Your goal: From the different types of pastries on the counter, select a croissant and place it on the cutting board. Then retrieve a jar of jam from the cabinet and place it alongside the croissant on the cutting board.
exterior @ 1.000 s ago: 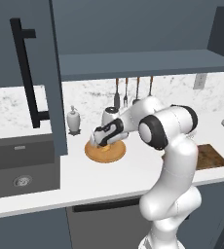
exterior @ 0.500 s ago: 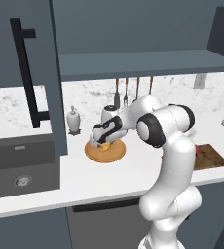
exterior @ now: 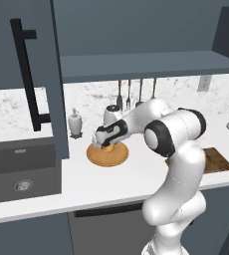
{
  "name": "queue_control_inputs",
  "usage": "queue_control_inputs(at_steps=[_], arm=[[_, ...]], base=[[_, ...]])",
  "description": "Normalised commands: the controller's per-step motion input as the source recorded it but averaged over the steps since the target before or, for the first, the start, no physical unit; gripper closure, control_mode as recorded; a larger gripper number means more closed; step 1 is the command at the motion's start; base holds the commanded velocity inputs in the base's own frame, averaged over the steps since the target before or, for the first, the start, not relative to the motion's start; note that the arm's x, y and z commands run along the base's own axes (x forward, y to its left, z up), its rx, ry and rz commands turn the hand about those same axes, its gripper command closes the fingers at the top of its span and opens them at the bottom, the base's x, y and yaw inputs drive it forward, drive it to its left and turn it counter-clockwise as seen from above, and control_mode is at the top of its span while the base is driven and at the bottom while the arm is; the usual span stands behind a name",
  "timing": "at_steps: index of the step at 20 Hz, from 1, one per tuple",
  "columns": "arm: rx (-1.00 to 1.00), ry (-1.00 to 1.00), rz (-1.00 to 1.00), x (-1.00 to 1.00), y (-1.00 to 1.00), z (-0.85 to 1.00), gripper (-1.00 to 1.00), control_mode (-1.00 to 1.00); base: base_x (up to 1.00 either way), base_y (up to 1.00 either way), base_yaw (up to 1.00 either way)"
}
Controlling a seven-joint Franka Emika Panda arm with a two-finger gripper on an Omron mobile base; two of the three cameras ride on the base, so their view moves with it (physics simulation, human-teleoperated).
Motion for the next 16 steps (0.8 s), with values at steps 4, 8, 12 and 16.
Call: queue_control_inputs(at_steps=[4, 8, 12, 16], arm=[[0.0, -0.01, 0.0, -0.15, -0.09, 0.51, 1.0, -1.0], [0.0, 0.03, 0.0, -0.13, -0.3, 0.66, 1.0, -1.0], [0.0, 0.06, 0.0, -0.42, -0.35, 0.52, 1.0, -1.0], [0.0, 0.0, 0.0, -0.4, -0.08, 0.28, 1.0, -1.0]], base=[[0.0, 0.0, 0.0], [0.0, 0.0, 0.0], [0.0, 0.0, 0.0], [0.0, 0.0, 0.0]])
